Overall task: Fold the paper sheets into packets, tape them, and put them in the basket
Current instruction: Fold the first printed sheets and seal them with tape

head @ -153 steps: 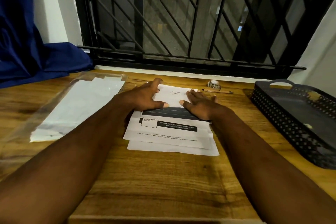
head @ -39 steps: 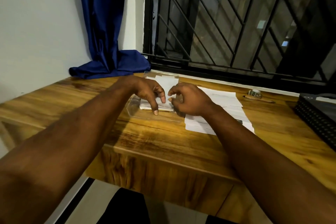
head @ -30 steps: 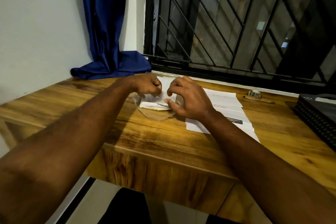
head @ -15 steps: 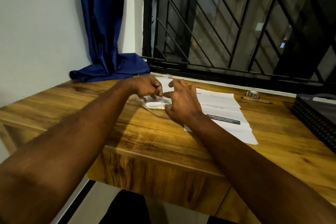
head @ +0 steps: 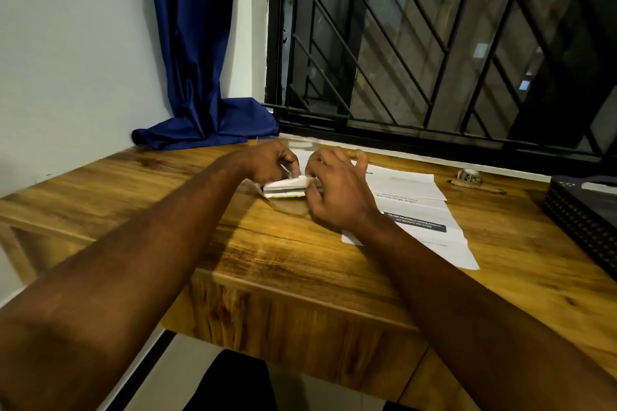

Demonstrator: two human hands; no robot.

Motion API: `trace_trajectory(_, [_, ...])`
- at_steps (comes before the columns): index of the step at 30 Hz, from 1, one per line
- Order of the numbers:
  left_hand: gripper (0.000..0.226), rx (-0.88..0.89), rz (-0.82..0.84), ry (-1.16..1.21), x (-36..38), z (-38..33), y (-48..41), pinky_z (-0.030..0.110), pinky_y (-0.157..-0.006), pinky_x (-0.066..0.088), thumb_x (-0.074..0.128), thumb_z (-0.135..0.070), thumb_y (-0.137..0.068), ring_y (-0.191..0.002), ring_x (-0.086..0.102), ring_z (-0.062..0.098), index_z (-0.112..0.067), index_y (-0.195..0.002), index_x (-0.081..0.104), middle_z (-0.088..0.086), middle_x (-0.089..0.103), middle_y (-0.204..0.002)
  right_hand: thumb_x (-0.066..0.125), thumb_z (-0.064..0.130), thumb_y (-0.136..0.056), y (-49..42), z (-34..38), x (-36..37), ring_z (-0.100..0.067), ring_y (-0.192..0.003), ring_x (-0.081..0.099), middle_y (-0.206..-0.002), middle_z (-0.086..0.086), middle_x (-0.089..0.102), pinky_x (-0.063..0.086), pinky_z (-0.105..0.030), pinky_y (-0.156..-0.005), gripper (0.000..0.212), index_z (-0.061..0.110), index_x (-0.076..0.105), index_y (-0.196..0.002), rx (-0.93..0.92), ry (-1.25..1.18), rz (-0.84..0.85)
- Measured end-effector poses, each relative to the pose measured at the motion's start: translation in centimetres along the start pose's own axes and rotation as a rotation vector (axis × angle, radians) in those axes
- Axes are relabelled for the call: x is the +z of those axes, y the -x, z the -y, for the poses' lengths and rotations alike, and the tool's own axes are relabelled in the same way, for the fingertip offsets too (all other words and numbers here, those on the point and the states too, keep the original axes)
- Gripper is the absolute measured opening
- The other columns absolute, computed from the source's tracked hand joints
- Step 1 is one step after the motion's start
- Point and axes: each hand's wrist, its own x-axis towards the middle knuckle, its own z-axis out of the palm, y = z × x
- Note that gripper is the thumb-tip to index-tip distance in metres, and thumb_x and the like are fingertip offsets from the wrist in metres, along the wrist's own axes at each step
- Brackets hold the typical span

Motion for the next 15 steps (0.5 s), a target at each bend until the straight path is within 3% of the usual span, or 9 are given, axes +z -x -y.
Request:
trace_trajectory(3, [0.028, -0.04, -0.006, -0.04, -0.4, -0.1, 0.7, 0.021, -0.073, 0.043, 0.072, -0.005, -0.091, -0.08, 0.059, -0.002, -0.031, -0.1, 0.071, -0.014, 0.068, -0.097, 0.055, 0.027, -0.089, -0.2, 0.4, -1.2, -0.021, -0.112, 0.056, -0.112, 0.003, 0.064, 0.028, -0.051, -0.105, 0.02, 0.021, 0.063, -0.107, -0.077, -0.012, -0.086])
trace_trajectory(6, [0.066, -0.176, 0.012, -0.132, -0.6, -0.4, 1.6, 0.031, -0.087, 0.045, 0.083, -0.006, -0.082, -0.112, 0.06, 0.022, -0.019, -0.14, 0.054, 0.002, 0.059, -0.127, 0.048, 0.029, -0.092, -0.5, 0.4, -1.7, -0.023, -0.11, 0.058, -0.113, -0.002, 0.066, 0.031, -0.055, -0.106, 0.028, 0.017, 0.062, -0.113, -0.034, -0.038, -0.161])
trace_trajectory(10, [0.093, -0.26, 0.015, -0.15, -0.6, -1.1, 2.2, 0.034, -0.091, 0.045, 0.082, 0.003, -0.075, -0.118, 0.054, 0.028, -0.014, -0.154, 0.035, 0.012, 0.053, -0.143, 0.045, 0.024, -0.101, -0.8, -0.1, -1.8, -0.021, -0.101, 0.057, -0.105, -0.003, 0.065, 0.032, -0.052, -0.099, 0.022, 0.015, 0.062, -0.112, 0.044, -0.123, -0.329])
trace_trajectory(12, [0.093, -0.246, -0.014, -0.132, -0.6, -1.6, 2.2, 0.03, -0.091, 0.041, 0.078, 0.007, -0.078, -0.123, 0.052, 0.029, -0.012, -0.156, 0.031, 0.011, 0.048, -0.146, 0.042, 0.024, -0.104, -0.9, -0.4, -2.0, -0.02, -0.094, 0.056, -0.101, -0.001, 0.063, 0.032, -0.05, -0.095, 0.022, 0.015, 0.061, -0.11, 0.063, -0.143, -0.392])
trace_trajectory(15, [0.078, -0.271, -0.072, -0.06, -0.5, -1.9, 2.3, 0.031, -0.09, 0.042, 0.079, 0.005, -0.082, -0.119, 0.056, 0.027, -0.008, -0.149, 0.042, 0.013, 0.053, -0.142, 0.043, 0.025, -0.104, -1.0, -0.1, -2.3, -0.019, -0.091, 0.056, -0.099, -0.001, 0.065, 0.031, -0.046, -0.092, 0.022, 0.016, 0.062, -0.109, 0.002, -0.124, -0.379])
